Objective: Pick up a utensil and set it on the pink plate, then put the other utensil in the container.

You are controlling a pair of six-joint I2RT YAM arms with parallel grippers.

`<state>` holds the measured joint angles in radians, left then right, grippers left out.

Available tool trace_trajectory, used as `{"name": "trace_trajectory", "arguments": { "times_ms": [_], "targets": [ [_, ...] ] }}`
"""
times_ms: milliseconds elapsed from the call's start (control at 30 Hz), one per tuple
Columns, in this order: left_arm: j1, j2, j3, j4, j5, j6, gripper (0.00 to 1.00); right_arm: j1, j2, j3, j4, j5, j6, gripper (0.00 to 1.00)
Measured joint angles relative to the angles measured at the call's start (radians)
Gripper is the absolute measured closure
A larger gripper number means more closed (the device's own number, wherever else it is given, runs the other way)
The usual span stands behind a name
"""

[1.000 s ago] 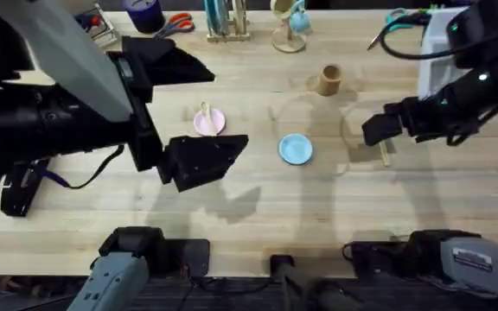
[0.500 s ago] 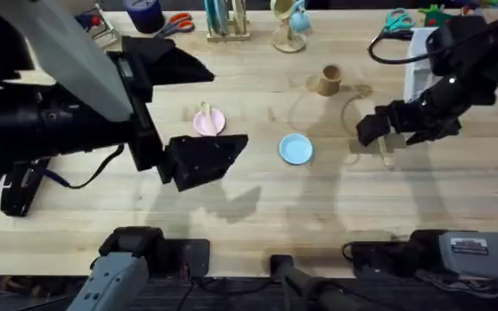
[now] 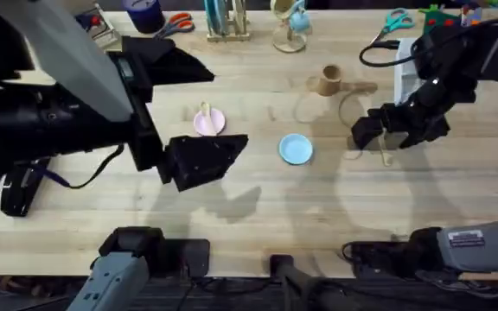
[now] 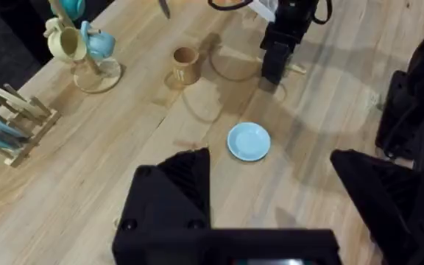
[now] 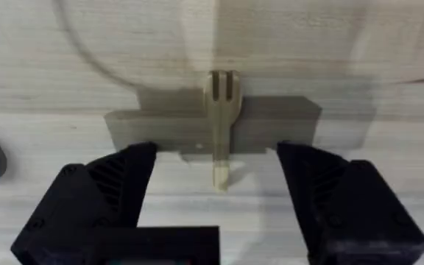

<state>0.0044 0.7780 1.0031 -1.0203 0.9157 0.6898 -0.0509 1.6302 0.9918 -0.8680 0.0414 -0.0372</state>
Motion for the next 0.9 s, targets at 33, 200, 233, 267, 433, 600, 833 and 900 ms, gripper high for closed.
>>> {"name": "trace_trajectory", "arguments": {
  "times_ms": [33, 200, 233, 267, 433, 600, 833, 900],
  "targets": [
    [0.000, 0.000, 0.000, 0.000, 0.000, 0.000, 0.010, 0.000, 0.001, 0.001, 0.000, 0.000, 0.000, 0.007],
    [0.000, 0.000, 0.000, 0.000, 0.000, 0.000, 0.010, 0.000, 0.002, 0.002, 0.001, 0.000, 0.000, 0.136],
    [0.000, 0.000, 0.000, 0.000, 0.000, 0.000, 0.010, 0.000, 0.002, 0.002, 0.003, 0.001, 0.002, 0.200],
    [0.000, 0.000, 0.000, 0.000, 0.000, 0.000, 0.009, 0.000, 0.002, 0.003, 0.005, 0.001, 0.001, 0.264],
    [0.000, 0.000, 0.000, 0.000, 0.000, 0.000, 0.011, 0.000, 0.002, 0.004, 0.013, -0.007, 0.003, 0.729],
    [0.000, 0.000, 0.000, 0.000, 0.000, 0.000, 0.010, 0.000, 0.002, 0.008, 0.017, -0.016, 0.007, 0.963],
    [0.000, 0.000, 0.000, 0.000, 0.000, 0.000, 0.010, 0.000, 0.002, 0.008, 0.017, -0.017, 0.007, 0.968],
    [0.000, 0.000, 0.000, 0.000, 0.000, 0.000, 0.010, 0.000, 0.002, 0.008, 0.017, -0.017, 0.007, 0.970]
  ]
}}
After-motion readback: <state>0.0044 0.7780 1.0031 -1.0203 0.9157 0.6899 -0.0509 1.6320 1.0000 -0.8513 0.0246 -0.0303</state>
